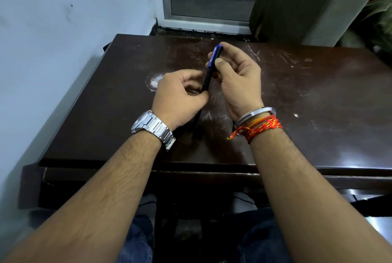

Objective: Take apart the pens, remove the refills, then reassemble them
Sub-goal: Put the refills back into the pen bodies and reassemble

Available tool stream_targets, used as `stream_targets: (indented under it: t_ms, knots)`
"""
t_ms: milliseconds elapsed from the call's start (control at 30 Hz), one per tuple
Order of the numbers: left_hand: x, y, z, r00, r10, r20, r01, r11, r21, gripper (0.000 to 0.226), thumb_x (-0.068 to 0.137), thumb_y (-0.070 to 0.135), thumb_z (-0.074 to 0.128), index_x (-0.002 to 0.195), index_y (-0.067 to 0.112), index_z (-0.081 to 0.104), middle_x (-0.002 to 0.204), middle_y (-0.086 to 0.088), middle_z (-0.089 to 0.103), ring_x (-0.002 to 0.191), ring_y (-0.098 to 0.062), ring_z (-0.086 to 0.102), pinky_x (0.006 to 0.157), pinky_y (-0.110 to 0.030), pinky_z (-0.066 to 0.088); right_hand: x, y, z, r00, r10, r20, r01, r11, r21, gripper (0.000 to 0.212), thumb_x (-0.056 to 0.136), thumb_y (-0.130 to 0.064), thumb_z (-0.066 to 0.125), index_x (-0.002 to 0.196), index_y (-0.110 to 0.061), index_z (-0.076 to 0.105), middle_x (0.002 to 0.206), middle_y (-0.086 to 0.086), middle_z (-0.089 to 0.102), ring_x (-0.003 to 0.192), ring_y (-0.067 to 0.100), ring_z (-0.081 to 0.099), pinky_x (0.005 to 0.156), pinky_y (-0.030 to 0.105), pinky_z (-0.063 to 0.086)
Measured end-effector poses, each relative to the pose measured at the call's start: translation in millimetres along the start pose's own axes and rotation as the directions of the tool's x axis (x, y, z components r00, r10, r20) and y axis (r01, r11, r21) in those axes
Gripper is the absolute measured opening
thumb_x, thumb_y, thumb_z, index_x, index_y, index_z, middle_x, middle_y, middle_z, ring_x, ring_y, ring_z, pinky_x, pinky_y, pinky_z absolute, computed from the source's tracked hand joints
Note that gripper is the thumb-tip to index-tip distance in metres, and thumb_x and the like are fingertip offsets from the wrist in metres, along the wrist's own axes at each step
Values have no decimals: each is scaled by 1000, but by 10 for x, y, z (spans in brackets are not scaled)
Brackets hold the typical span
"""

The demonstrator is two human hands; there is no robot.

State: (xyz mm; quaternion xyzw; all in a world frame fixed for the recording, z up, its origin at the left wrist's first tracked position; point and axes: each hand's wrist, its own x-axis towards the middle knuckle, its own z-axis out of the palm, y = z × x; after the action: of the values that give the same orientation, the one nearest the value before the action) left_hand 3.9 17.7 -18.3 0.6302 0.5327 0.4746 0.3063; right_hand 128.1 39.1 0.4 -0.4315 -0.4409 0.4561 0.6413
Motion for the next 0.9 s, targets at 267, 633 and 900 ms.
stream_targets:
  t_ms: [267, 633, 900]
  knots:
    - [1, 12, -6, 991, -6, -132, 0, 999, -42, 40, 70, 14, 82, 105, 20, 66, 79, 8, 73, 67, 4, 68, 59, -8, 48, 1, 54, -18, 980, 47, 194, -32, 996, -82, 43, 90, 7, 49, 119, -23, 61, 94, 9, 68, 89, 20, 63, 88, 42, 55]
    - [-38, 38, -4, 998, 46, -37, -46, 999, -16, 47, 70, 6, 80, 113, 17, 66, 93, 8, 73, 83, 3, 70, 69, -13, 54, 47, 92, -107, 984, 13, 177, -3, 998, -56, 44, 91, 5, 57, 130, -15, 56, 94, 8, 72, 92, 17, 69, 92, 41, 57]
    - [-34, 48, 13, 994, 3, -109, 13, 990, 140, 13, 73, 20, 79, 87, 20, 78, 70, 16, 70, 67, 4, 67, 61, -10, 53, 48, 77, -86, 985, 37, 167, -36, 999, -9, 31, 93, -1, 56, 118, -20, 62, 84, 7, 71, 75, 15, 68, 75, 30, 58]
